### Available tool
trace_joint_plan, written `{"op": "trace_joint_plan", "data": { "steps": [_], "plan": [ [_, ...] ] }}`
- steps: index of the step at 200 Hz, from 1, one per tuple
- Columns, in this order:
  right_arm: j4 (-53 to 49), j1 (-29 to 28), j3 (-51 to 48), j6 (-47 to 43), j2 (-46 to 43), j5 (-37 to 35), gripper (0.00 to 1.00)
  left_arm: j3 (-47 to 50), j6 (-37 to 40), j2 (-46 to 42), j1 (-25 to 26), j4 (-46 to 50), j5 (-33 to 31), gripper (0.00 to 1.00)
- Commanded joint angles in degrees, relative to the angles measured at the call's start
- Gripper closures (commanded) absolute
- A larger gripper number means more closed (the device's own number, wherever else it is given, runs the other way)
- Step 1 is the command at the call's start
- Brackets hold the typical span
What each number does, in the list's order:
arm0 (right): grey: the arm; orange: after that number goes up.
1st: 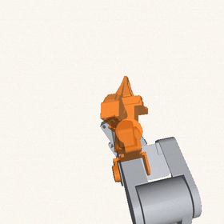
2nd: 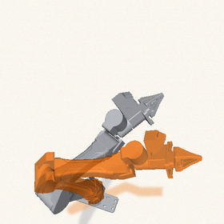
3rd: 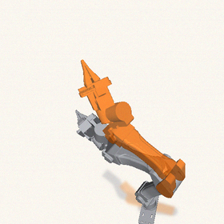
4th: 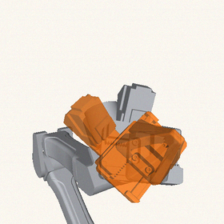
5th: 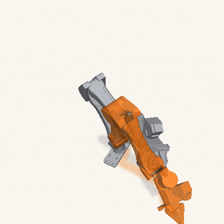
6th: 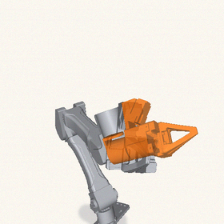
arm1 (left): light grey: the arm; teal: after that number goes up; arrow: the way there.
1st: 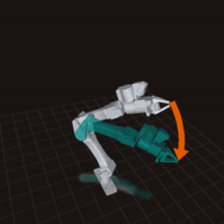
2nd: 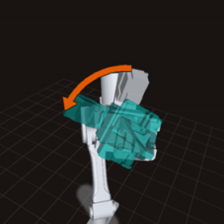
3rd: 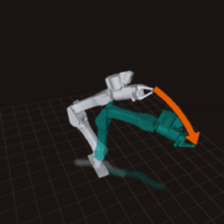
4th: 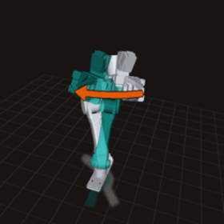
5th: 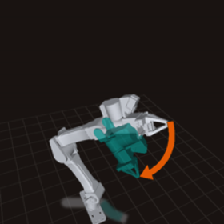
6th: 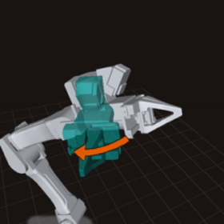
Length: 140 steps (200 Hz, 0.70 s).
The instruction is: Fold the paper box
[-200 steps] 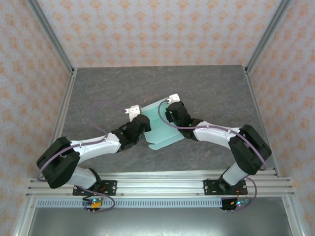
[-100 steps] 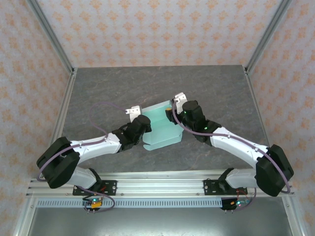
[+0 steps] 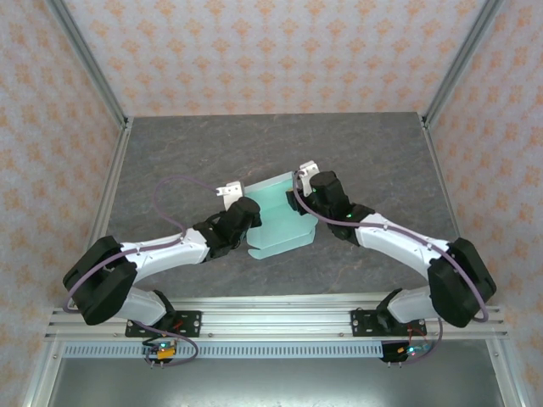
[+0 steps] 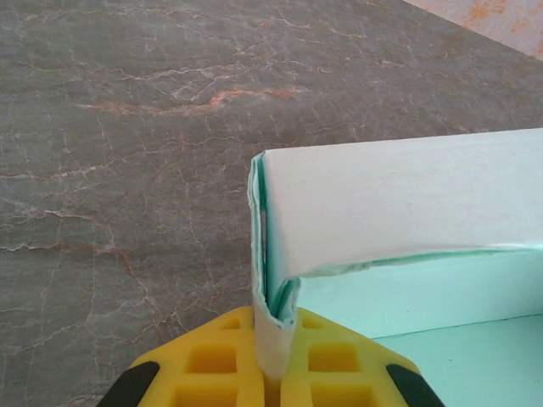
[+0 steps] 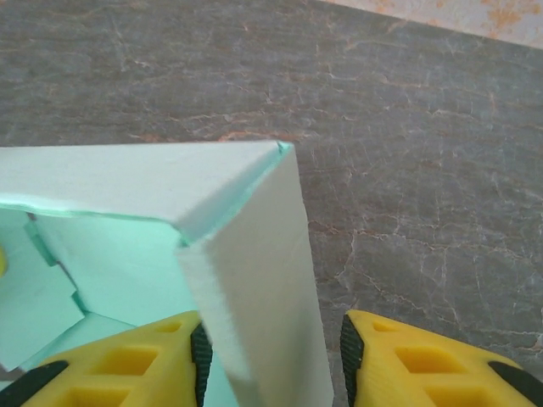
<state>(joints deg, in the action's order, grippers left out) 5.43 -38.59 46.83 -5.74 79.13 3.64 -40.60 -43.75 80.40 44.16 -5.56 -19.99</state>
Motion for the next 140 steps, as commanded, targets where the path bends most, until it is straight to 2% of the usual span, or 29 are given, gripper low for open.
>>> {"op": "trace_joint_plan", "data": {
  "steps": [1, 29, 50, 67, 92, 114, 131, 140],
  "plan": [
    [2.2, -0.5, 1.8, 1.4, 0.0, -1.6, 0.52, -1.8, -1.7, -0.9, 0.3, 1.3, -2.1, 0.99],
    [-0.5, 0.7, 1.6, -3.8, -2.8, 0.6, 0.47, -2.6, 0.4, -0.7, 0.3, 3.0, -2.3, 0.99],
    [-5.3, 4.0, 1.3, -8.7, -7.2, 9.8, 0.42, -3.5, 5.5, -0.6, 0.3, 5.3, -3.1, 0.98],
    [-10.0, 6.2, 1.6, -10.9, -10.9, 16.0, 0.33, -3.4, 9.4, -1.2, 0.2, 6.5, -4.8, 0.99],
    [-15.0, 10.0, 0.5, -12.4, -15.8, 20.6, 0.16, -2.9, 16.7, -2.7, -0.2, 6.1, -4.6, 0.99],
    [-25.1, 14.9, 1.2, -21.8, -14.7, 36.2, 0.15, -2.4, 24.8, -4.1, -0.3, 4.6, -2.6, 1.00],
    [-33.0, 15.1, 3.2, -30.4, -11.0, 44.7, 0.15, -1.6, 30.1, -5.3, -0.5, 2.7, -0.4, 1.00],
    [-33.6, 15.1, 3.3, -31.2, -8.8, 46.1, 0.15, -1.1, 32.3, -5.9, -0.8, 1.6, 1.1, 1.00]
  ]
}}
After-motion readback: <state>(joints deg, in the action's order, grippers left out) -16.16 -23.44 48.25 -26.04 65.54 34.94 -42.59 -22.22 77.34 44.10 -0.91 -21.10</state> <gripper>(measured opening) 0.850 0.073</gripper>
